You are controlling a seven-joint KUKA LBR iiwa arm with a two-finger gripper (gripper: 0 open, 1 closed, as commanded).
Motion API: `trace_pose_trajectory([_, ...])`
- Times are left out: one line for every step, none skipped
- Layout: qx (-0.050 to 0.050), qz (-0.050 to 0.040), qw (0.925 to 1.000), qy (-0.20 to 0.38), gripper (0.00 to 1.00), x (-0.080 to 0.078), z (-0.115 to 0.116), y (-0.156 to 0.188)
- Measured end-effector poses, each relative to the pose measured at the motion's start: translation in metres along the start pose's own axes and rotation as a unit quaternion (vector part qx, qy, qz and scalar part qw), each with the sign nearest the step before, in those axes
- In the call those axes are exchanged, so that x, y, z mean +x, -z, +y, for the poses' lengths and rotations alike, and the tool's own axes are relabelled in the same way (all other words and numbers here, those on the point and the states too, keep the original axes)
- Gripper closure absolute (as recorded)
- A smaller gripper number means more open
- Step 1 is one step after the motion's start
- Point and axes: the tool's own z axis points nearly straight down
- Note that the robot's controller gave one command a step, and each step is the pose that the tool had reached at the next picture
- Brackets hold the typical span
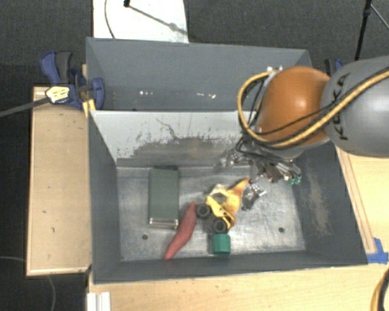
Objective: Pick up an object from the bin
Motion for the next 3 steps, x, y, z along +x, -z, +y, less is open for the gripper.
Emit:
trace_pose_trajectory([0.001,-0.0008,0.9877,0.156,1.0,-0.017,-0.01,-0.061])
trace_pose_trajectory([0.001,-0.0009,0.9877,0.156,1.0,-0.017,-0.01,-0.061])
trace_pose_trajectory([0.0,0.0011,0.9876,0.157,1.0,-0.015,0.009,0.101])
